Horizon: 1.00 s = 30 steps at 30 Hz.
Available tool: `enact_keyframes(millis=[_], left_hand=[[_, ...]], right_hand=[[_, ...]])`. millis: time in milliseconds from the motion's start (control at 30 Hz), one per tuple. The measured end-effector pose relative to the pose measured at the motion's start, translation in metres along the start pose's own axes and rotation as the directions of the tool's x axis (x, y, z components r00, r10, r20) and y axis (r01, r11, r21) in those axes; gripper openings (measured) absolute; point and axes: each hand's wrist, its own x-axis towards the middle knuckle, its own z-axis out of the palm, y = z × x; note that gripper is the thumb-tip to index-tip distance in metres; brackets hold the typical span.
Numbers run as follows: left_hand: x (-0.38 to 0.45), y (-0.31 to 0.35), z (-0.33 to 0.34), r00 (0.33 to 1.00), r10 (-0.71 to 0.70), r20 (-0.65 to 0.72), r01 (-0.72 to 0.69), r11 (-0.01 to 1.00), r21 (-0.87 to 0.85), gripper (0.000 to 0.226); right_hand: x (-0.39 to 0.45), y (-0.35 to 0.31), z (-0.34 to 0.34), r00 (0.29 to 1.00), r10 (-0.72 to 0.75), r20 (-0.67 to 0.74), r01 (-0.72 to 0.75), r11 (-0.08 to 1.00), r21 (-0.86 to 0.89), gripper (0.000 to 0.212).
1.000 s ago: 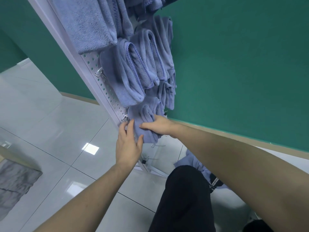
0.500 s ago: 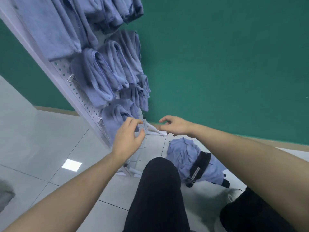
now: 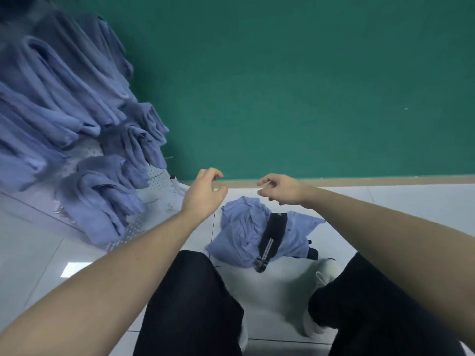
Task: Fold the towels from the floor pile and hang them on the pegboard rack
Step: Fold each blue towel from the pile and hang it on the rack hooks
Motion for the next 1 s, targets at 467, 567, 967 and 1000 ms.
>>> enact_keyframes(millis=[467,567,967,1000], left_hand=[[0.099,-0.074,0.179,0.926,-0.093,0.366,0.108,0.994,-0.02,0.018],[0.112,-0.096,0.219,0.887,-0.114,0.447,0.105,0.993,0.046,0.013],[0.147,-0.172,0.33,0.788,-0.257,0.559,0.253,0.964,0.085,0.017],[0.147,-0.176,0.333,0.791,-0.277,0.546,0.276,0.957,0.087,0.027]], right_hand=[[0.131,0.14,0.029,0.967,0.247,0.067,-0.243,0.968,-0.068,0.022],[0.159,0.171,0.045,0.951,0.297,0.09,-0.293,0.955,-0.05,0.017],[0.268,0.244,0.13,0.926,0.329,0.185,-0.326,0.944,-0.05,0.046],[0.273,0.245,0.136,0.926,0.34,0.165,-0.34,0.94,-0.033,0.05]])
